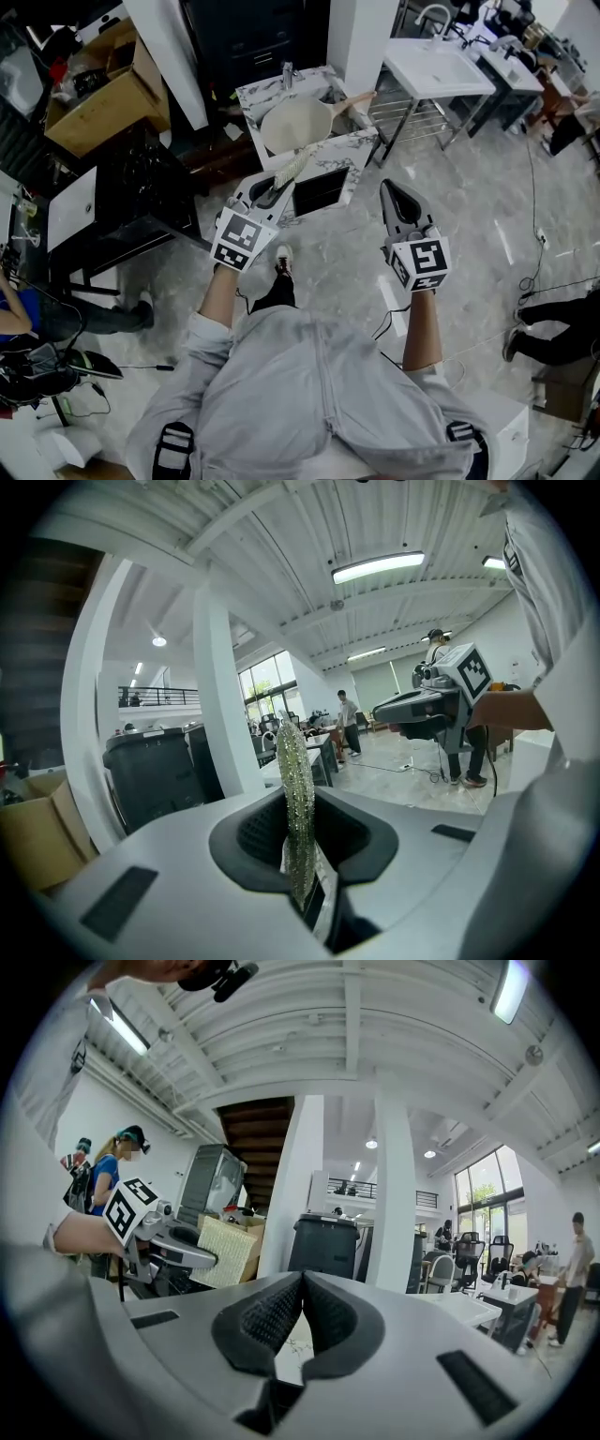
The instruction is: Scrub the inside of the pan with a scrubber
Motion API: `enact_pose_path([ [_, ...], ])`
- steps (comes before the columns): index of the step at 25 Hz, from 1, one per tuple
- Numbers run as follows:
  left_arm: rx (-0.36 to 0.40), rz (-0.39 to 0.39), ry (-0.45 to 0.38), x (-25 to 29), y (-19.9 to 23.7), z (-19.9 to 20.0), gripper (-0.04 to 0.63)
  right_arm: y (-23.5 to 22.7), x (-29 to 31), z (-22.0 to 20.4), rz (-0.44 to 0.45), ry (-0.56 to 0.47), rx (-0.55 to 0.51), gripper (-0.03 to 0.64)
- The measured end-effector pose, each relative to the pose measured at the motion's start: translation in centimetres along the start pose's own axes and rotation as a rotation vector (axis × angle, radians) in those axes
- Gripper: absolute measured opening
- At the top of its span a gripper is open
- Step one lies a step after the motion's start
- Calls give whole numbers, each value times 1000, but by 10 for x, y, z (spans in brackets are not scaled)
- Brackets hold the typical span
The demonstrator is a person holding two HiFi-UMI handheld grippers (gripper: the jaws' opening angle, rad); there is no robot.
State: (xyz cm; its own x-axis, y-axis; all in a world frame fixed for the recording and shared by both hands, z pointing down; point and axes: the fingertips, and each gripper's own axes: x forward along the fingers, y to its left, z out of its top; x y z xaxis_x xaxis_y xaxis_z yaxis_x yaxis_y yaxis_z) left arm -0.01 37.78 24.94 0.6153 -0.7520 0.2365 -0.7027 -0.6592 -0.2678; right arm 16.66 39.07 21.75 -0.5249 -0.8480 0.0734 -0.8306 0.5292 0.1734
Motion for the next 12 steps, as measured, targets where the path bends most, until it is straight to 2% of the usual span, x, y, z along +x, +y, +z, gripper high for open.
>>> enact_pose_path([
  [4, -6, -7, -5, 31, 32, -6, 64, -9, 44, -4, 5, 35, -101, 35],
  [8, -14, -13, -2, 68, 74, -17, 64, -22, 98, -10, 35, 65, -109, 35],
  [12, -29, -29, 1, 102, 120, -27, 64, -36, 151, -12, 26, 113, -118, 35],
])
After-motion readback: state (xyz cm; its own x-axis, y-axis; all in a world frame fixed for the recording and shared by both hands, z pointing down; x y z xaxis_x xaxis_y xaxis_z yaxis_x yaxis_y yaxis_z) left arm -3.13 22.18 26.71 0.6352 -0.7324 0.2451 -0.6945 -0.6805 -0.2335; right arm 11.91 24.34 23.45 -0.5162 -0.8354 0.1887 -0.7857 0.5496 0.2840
